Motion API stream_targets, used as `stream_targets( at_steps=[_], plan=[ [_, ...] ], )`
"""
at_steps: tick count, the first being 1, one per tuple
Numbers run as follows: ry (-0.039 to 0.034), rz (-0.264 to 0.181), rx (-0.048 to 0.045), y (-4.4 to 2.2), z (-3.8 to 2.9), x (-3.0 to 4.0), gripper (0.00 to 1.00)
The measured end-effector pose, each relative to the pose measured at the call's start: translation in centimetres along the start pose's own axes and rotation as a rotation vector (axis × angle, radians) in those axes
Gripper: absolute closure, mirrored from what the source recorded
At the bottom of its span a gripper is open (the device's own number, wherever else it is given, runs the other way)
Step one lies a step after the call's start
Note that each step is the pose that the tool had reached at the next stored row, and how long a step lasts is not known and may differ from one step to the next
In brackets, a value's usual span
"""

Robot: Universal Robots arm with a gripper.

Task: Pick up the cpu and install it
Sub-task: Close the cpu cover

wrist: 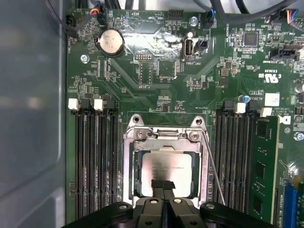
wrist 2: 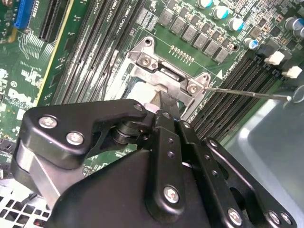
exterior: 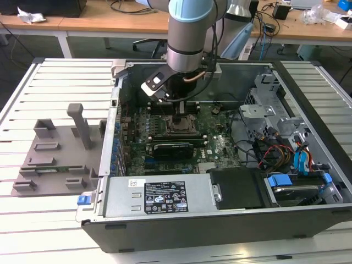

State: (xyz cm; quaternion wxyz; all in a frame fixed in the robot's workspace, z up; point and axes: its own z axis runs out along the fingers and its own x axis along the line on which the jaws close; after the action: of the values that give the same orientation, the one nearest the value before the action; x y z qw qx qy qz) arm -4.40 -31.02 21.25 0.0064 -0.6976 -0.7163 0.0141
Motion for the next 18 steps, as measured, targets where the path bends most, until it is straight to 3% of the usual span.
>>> stream_targets(
  at_steps=[18],
  plan=[
    [-0.0001, 0.000, 0.0000, -0.05, -3.92, -0.04, 0.89]
  ],
)
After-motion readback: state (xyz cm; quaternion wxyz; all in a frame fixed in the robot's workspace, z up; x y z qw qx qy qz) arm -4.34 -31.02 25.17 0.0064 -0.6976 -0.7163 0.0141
